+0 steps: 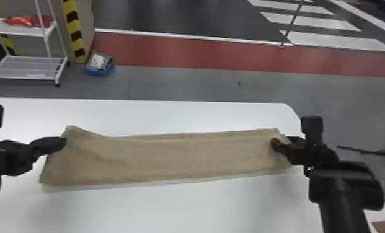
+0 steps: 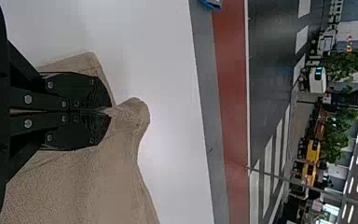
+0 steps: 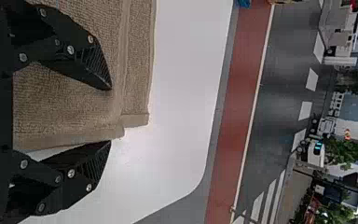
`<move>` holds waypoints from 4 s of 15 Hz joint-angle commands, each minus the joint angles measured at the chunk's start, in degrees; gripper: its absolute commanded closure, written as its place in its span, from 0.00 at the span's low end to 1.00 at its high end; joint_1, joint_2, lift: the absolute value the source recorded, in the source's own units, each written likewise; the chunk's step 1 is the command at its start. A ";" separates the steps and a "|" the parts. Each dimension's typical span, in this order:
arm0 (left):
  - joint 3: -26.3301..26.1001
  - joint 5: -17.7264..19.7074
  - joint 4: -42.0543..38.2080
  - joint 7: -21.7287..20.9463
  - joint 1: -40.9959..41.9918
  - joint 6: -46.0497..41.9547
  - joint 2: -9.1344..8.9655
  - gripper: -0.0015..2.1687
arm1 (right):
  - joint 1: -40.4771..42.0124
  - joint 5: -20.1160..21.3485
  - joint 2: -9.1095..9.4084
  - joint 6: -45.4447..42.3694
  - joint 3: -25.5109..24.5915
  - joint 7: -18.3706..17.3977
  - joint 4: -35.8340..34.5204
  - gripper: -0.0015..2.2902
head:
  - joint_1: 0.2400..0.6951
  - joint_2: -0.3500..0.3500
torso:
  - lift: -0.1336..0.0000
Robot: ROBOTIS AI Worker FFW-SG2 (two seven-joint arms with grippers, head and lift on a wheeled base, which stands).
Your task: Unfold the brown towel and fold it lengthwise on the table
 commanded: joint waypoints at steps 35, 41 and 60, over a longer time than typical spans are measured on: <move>11.11 15.68 -0.97 2.00 6.37 -8.60 0.62 0.02 | 12.26 -4.13 5.91 -7.31 -1.67 -4.65 -20.79 0.03 | 1.00 0.26 | 0.18; 17.00 29.39 0.26 8.85 16.83 -30.39 0.00 0.02 | 36.16 -17.84 8.16 -11.17 4.48 -11.50 -44.87 0.04 | 1.00 0.41 | 0.19; -3.13 19.37 -20.22 45.94 45.66 -41.64 -4.22 0.02 | 48.29 -10.81 8.16 -28.75 33.04 -27.15 -45.66 0.04 | 1.00 0.84 | 0.19</move>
